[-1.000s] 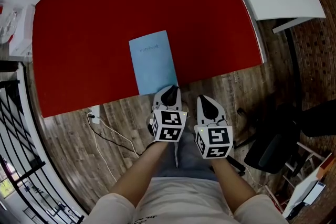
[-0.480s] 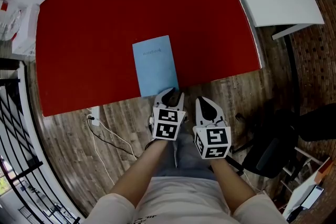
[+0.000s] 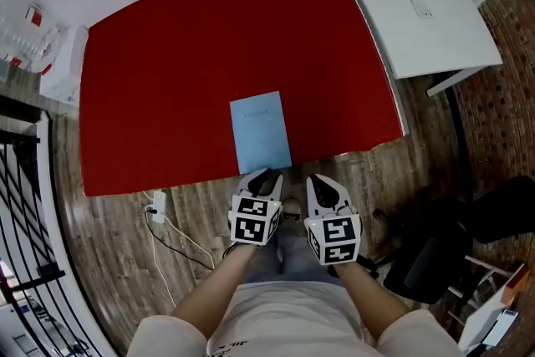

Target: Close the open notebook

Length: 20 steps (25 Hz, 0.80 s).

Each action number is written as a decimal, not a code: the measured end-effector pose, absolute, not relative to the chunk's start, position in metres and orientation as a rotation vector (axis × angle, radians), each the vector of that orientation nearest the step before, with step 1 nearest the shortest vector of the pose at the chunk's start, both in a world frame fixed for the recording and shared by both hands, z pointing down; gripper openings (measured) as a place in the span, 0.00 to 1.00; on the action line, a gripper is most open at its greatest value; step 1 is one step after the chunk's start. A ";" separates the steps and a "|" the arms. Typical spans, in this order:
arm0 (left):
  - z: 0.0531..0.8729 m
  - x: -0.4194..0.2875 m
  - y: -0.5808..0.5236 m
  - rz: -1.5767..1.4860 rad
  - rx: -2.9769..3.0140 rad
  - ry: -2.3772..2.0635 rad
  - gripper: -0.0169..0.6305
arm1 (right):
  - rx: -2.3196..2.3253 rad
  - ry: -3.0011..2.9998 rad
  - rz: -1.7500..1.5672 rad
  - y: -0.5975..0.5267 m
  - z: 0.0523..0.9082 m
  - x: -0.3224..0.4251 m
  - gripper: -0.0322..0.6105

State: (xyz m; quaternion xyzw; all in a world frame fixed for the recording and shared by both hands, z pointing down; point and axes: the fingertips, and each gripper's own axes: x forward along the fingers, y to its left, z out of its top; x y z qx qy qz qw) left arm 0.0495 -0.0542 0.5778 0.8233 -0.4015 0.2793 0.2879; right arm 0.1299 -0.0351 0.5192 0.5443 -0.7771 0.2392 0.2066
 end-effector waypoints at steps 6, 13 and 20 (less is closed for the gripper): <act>0.514 0.012 -0.041 0.684 2.238 -1.113 0.11 | 1.471 -2.200 0.646 -0.032 0.476 0.109 0.06; 0.457 -0.033 -0.029 0.566 2.234 -1.213 0.04 | 1.437 -2.253 0.628 -0.023 0.434 0.071 0.06; 0.436 -0.065 -0.023 0.495 2.205 -1.380 0.04 | 1.406 -2.281 0.654 -0.010 0.417 0.032 0.06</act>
